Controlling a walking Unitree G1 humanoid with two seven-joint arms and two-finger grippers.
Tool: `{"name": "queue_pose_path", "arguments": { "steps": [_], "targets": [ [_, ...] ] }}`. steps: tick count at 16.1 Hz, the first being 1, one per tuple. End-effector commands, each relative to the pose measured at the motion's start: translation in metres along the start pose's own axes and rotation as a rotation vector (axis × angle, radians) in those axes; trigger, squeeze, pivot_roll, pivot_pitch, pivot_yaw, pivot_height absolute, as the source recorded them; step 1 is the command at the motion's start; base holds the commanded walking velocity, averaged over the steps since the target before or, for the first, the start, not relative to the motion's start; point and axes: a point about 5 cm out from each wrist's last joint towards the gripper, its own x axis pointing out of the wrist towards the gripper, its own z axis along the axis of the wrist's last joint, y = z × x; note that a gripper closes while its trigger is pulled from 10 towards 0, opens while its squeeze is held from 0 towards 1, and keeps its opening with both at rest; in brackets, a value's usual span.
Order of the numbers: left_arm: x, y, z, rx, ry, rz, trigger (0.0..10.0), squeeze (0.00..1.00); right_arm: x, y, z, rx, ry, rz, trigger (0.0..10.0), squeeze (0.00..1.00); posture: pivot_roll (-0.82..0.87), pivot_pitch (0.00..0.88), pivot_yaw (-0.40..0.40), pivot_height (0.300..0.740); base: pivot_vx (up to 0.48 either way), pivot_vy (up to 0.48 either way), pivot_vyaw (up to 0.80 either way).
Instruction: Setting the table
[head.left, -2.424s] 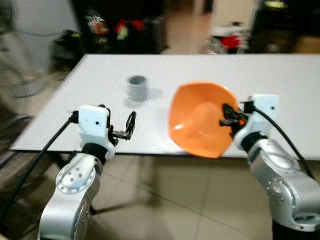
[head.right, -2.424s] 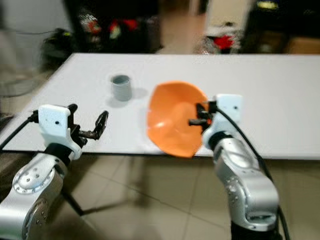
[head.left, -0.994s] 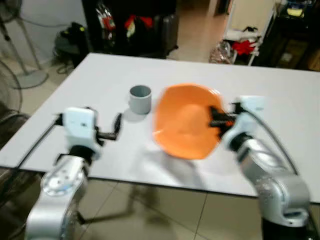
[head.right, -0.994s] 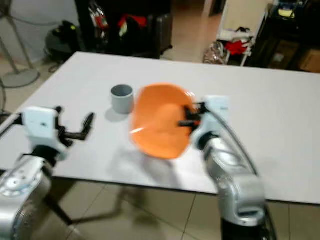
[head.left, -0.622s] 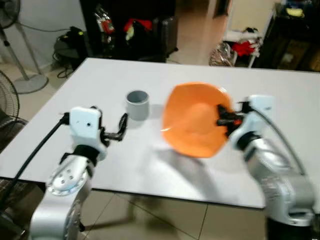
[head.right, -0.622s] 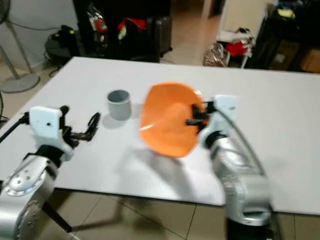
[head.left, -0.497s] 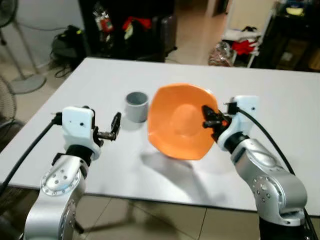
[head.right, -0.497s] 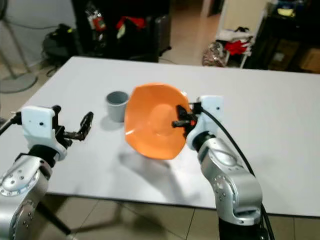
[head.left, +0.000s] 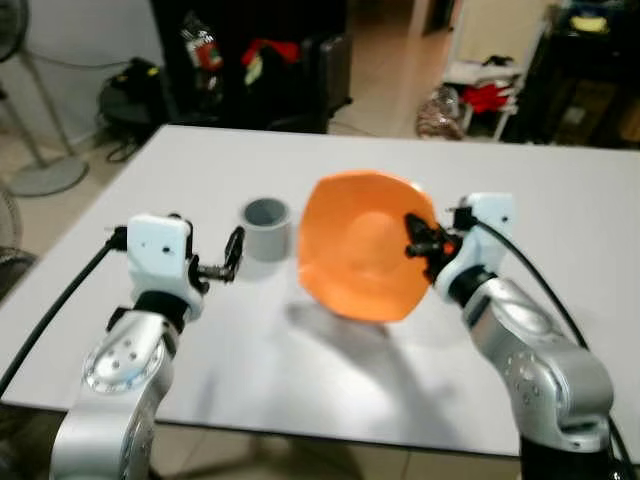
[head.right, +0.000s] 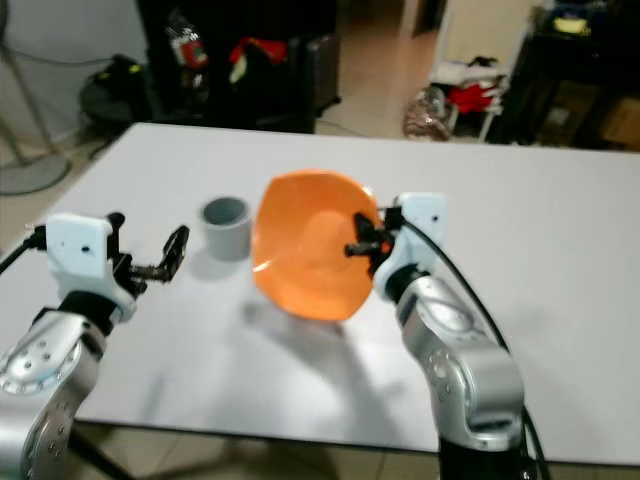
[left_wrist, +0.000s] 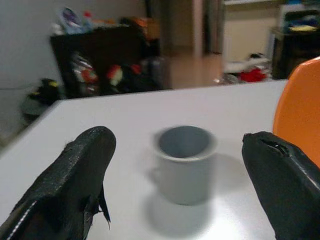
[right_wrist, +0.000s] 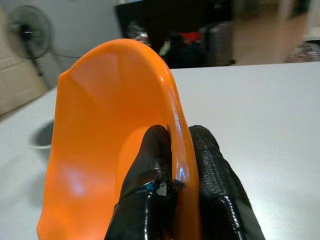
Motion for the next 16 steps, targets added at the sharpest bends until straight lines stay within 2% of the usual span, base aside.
{"name": "queue_pose_path", "arguments": {
  "steps": [1,10,12,14,15,16],
  "targets": [
    [-0.001,0.0,0.001,0.009,0.001,-0.002,10.0,0.0,-0.001,0.0,0.012,-0.006,-0.058,0.001,10.0,0.0,-0.04,0.0,0.008,0.74,0.285,0.0,0.0],
    [-0.003,0.002,0.002,0.02,0.004,-0.002,10.0,0.0,0.006,0.003,0.013,0.012,-0.06,0.006,10.0,0.0,-0.02,0.0,0.008,0.74,0.284,0.0,0.0],
    [0.0,0.001,0.002,0.021,0.005,-0.01,10.0,0.0,0.015,0.0,0.012,0.046,-0.015,0.006,10.0,0.0,-0.02,0.0,0.008,0.74,0.292,0.0,0.0],
    [0.01,0.001,0.007,0.04,0.004,-0.04,10.0,0.0,0.037,-0.018,0.022,0.131,0.06,-0.024,10.0,0.0,-0.02,0.0,0.008,0.74,0.0,0.0,0.0],
    [0.011,0.002,0.007,0.046,0.006,-0.047,10.0,0.0,0.04,-0.021,0.025,0.142,0.063,-0.026,10.0,0.0,-0.02,0.0,0.01,0.74,0.0,0.0,0.0],
    [0.011,0.004,0.006,0.077,0.024,-0.081,10.0,0.0,0.051,-0.028,0.029,0.157,0.114,-0.038,10.0,0.0,-0.02,0.0,0.012,0.74,0.0,0.0,0.0]
  ]
}}
